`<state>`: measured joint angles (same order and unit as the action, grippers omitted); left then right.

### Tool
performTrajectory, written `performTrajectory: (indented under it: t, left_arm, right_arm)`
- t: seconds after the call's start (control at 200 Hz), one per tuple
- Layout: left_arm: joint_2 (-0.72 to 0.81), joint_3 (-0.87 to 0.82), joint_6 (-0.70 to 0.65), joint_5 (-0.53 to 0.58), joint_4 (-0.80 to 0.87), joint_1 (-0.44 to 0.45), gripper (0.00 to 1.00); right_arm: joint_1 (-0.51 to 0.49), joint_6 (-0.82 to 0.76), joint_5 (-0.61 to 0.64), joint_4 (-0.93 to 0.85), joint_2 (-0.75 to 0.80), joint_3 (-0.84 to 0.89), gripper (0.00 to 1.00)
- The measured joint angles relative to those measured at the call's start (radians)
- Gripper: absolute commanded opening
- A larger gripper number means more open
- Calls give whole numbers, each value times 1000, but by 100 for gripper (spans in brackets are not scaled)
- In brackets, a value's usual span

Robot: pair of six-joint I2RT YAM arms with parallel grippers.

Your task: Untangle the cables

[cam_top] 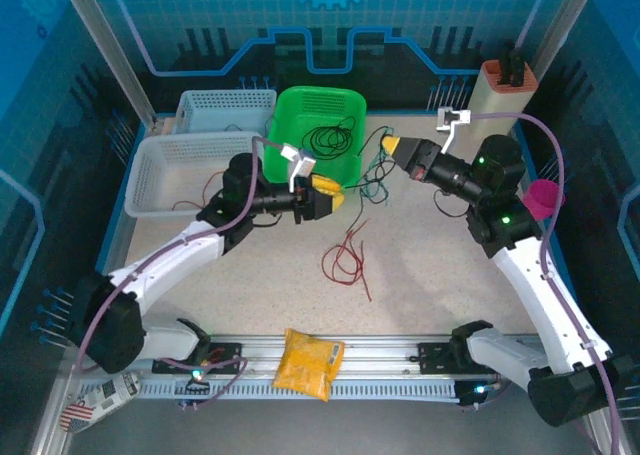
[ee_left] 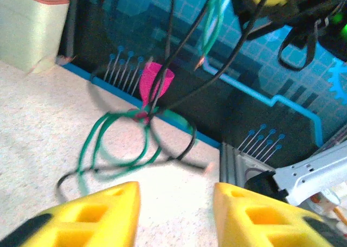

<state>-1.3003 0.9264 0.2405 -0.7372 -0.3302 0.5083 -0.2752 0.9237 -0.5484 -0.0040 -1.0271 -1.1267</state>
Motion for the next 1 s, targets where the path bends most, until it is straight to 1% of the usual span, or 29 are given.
performTrajectory:
  t: [0.105, 0.2, 0.345, 0.505, 0.665, 0.83, 1.001]
  left_arm:
    - [53, 0, -63, 0, 101, -2, 56]
    - [87, 0, -93, 12, 153, 12, 57]
    - [92, 43, -101, 95, 219, 71, 56]
    - [80, 82, -55, 171, 205, 111, 59]
    - [32, 129, -30, 227, 198, 123, 56]
    - [-24, 177, -29, 244, 192, 123, 49]
    - [-54, 195, -29, 221, 166, 125, 49]
  right_arm:
    - [8, -24, -36, -18, 0, -8, 0]
    - [8, -40, -55, -41, -3, -8, 0]
    - [8, -51, -74, -55, -9, -8, 0]
    - [8, -54, -92, -57, -10, -8, 0]
    - [8, -61, -109, -57, -10, -8, 0]
    - [0, -69, -122, -57, -11, -8, 0]
    - [-13, -77, -134, -59, -14, -8, 0]
